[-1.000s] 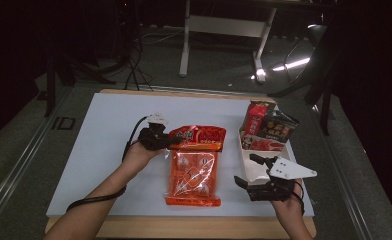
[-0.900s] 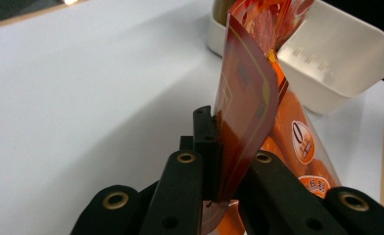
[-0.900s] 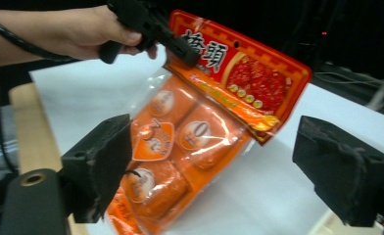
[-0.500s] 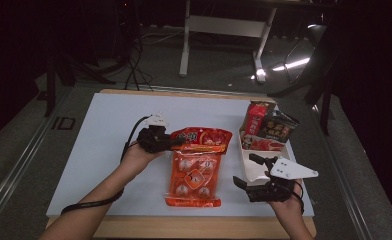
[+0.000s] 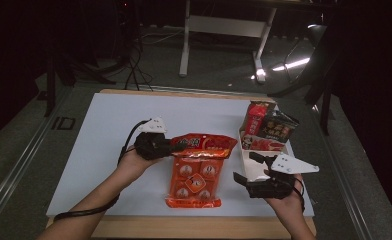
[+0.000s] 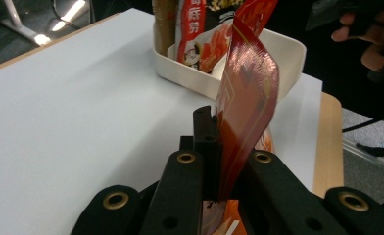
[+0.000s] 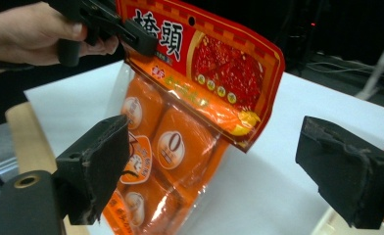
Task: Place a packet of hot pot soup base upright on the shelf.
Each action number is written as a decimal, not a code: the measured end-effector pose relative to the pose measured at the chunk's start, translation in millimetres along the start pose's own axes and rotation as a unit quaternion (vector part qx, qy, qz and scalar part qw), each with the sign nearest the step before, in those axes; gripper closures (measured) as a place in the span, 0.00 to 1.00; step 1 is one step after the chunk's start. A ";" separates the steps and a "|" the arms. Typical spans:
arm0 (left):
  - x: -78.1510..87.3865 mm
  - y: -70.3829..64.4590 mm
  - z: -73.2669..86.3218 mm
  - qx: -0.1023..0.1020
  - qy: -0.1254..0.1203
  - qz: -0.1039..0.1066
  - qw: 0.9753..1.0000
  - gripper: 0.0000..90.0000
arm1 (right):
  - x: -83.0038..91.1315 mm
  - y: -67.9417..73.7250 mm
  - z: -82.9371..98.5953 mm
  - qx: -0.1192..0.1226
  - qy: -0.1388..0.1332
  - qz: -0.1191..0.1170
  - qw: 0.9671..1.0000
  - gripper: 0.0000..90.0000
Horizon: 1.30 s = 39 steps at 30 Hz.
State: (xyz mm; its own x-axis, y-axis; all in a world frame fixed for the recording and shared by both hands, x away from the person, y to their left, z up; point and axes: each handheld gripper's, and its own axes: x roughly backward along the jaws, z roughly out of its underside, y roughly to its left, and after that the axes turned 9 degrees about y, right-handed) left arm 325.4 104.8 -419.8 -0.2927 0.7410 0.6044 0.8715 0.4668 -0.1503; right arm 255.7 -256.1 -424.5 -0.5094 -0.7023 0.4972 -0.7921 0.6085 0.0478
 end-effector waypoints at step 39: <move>21.0 -28.0 25.9 -0.019 -0.047 0.048 0.998 0.99 | -66.6 -9.7 -21.2 0.002 0.058 -0.130 0.990 0.66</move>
State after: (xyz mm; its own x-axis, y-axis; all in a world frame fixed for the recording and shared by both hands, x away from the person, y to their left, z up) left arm 284.7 119.8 -423.2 -0.2414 0.8240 0.5125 0.9112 0.3741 -0.1724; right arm 304.4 -207.4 -439.8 -0.2458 -0.7875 0.5651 -0.8927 0.4112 0.1847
